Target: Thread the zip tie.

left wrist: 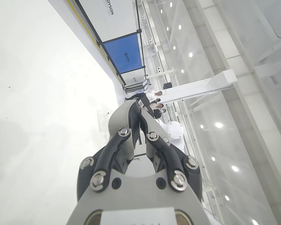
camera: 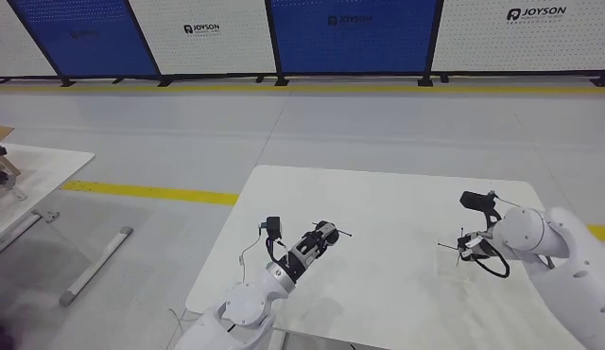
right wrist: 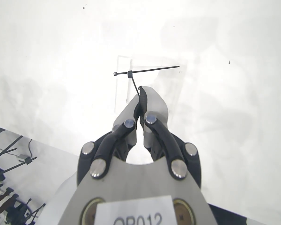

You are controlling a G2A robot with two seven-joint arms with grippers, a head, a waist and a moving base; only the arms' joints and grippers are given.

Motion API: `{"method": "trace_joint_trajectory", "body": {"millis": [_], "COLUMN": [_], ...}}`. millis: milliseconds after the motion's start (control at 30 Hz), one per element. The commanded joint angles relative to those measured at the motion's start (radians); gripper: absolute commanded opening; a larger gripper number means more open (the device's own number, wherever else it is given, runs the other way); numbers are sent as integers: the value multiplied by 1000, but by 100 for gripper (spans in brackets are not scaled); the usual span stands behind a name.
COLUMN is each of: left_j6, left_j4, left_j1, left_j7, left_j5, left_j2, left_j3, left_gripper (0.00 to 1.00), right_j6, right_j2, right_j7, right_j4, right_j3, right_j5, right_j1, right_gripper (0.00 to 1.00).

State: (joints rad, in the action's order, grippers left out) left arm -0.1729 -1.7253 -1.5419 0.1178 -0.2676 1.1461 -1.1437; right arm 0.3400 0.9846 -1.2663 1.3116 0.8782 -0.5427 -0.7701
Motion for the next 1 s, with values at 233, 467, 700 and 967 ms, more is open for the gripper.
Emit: {"method": "trace_joint_trajectory", "body": {"millis": [233, 467, 700, 967], "left_j6": [0, 0, 0, 0], "left_j4": [0, 0, 0, 0], "left_j1": [0, 0, 0, 0], "left_j7": [0, 0, 0, 0], "left_j5": [0, 0, 0, 0], "left_j2": [0, 0, 0, 0], "left_j3": [0, 0, 0, 0], "left_gripper": [0, 0, 0, 0], "right_j6": [0, 0, -63, -208], "right_j2": [0, 0, -22, -70], "right_j7": [0, 0, 177, 334], "right_j4": [0, 0, 105, 357], "right_j3": [0, 0, 134, 376], "right_j5": [0, 0, 121, 293], "right_j1": [0, 0, -111, -417], "right_gripper": [0, 0, 0, 0]}}
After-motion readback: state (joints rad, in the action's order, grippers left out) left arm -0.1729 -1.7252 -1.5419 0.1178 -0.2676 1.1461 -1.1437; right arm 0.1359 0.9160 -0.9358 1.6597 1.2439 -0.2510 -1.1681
